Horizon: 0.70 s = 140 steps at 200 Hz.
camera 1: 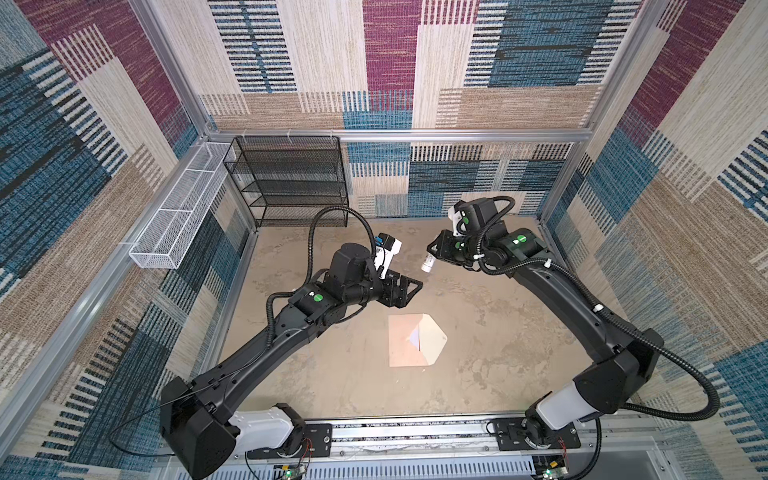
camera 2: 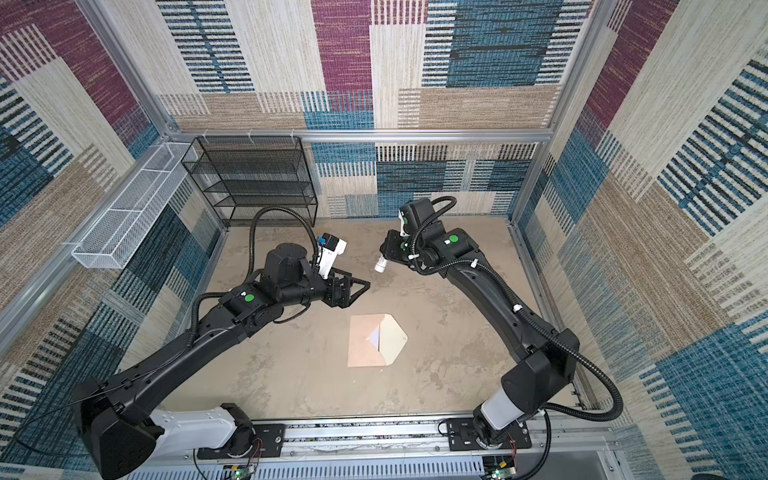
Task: Place the letter into the envelope and seal it
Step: 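Carry the glue stick toward the left gripper while the left gripper rises to meet it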
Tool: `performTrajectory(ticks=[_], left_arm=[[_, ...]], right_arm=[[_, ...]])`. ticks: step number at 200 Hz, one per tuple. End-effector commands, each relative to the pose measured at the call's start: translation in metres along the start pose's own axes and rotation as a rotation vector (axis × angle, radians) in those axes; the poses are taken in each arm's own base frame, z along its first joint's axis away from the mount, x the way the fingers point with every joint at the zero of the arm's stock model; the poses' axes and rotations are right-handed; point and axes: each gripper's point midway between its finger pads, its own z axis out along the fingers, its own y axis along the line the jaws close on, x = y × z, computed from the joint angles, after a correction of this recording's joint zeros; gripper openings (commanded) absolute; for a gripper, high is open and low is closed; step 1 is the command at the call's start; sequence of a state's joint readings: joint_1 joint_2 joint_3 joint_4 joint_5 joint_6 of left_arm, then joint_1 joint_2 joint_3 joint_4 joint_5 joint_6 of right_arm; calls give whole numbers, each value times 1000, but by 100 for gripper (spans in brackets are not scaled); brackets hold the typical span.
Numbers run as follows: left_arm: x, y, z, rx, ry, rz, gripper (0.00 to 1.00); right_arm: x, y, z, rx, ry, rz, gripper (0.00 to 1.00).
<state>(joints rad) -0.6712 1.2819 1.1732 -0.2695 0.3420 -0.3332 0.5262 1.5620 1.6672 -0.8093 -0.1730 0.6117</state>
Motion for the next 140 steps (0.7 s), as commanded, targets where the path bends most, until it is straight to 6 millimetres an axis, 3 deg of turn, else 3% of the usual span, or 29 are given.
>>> performTrajectory(ticks=[1,55,104,140], left_arm=[[-27,-8,1,57,-88,51,85],[-48,0,9,84,-127,57,84],[-52,14,13,119,-121,39,80],[-55,8,14,193,-102,44,75]], right_arm=[[-18,29,-5,-110,-48,-88,23],[-19,48,-10,-185,-14,-157,24],[-11,61,-13,-251,44,-184,25],[-6,66,-12,-280,80,-199,25]])
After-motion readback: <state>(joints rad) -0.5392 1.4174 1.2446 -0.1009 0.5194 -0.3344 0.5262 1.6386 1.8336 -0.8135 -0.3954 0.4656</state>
